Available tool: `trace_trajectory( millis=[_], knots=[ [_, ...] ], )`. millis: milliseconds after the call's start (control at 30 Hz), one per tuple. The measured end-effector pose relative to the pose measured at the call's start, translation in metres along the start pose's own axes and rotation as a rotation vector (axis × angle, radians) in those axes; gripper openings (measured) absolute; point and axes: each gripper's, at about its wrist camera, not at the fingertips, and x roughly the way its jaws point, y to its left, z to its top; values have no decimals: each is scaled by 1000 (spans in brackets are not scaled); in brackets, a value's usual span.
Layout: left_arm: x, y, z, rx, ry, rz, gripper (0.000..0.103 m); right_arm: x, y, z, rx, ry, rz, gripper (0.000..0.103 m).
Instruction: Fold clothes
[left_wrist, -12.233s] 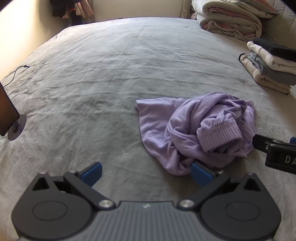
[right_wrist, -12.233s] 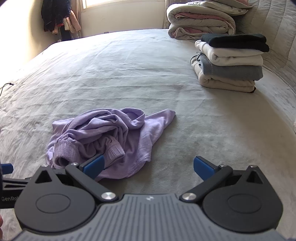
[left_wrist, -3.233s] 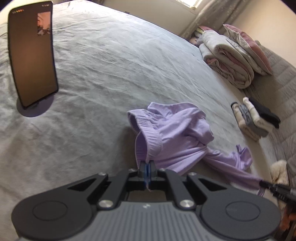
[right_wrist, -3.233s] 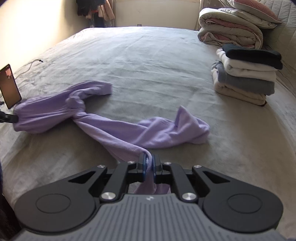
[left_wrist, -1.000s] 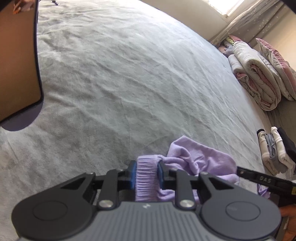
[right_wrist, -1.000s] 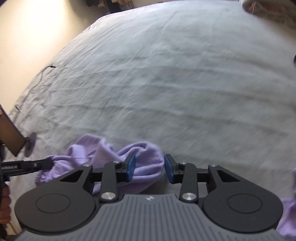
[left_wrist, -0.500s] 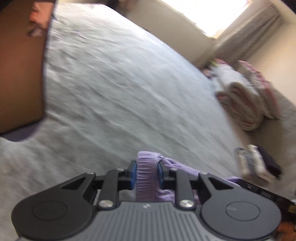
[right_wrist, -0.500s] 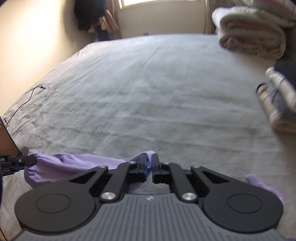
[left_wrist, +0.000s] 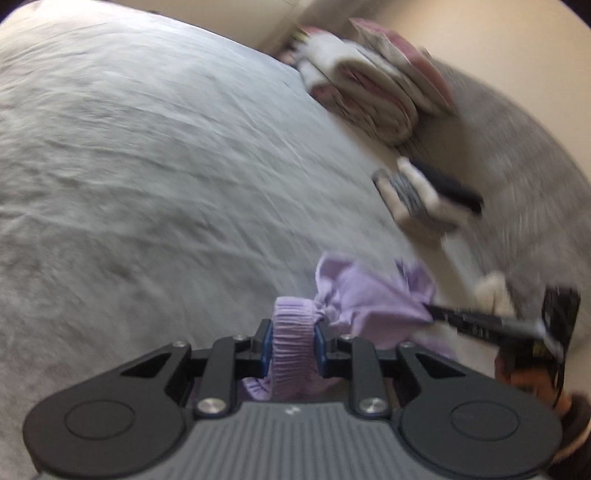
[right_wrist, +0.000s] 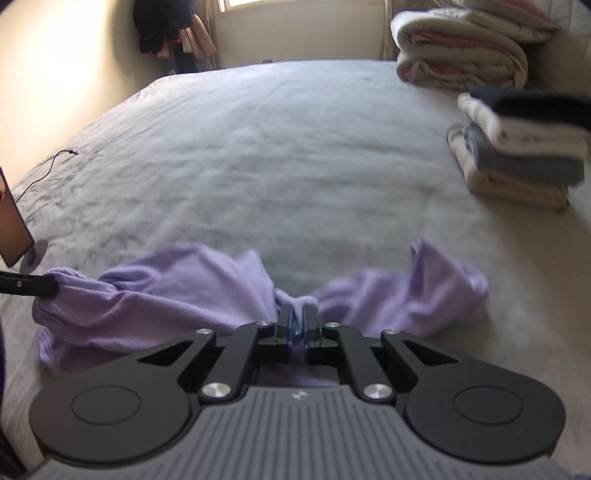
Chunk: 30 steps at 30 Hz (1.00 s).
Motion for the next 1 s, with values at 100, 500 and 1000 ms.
trace_trajectory(
  millis=[100, 500, 1000],
  knots=[
    [2, -15, -16, 97, 53, 24, 23, -1, -4, -14, 10, 17, 16, 6],
    [-6, -32, -71, 283, 213, 64, 24, 7, -8, -37, -7, 70, 83, 7],
    [-11, -14, -48, 72, 123, -38, 40, 1, -24, -35, 91, 37, 145, 14]
  ],
)
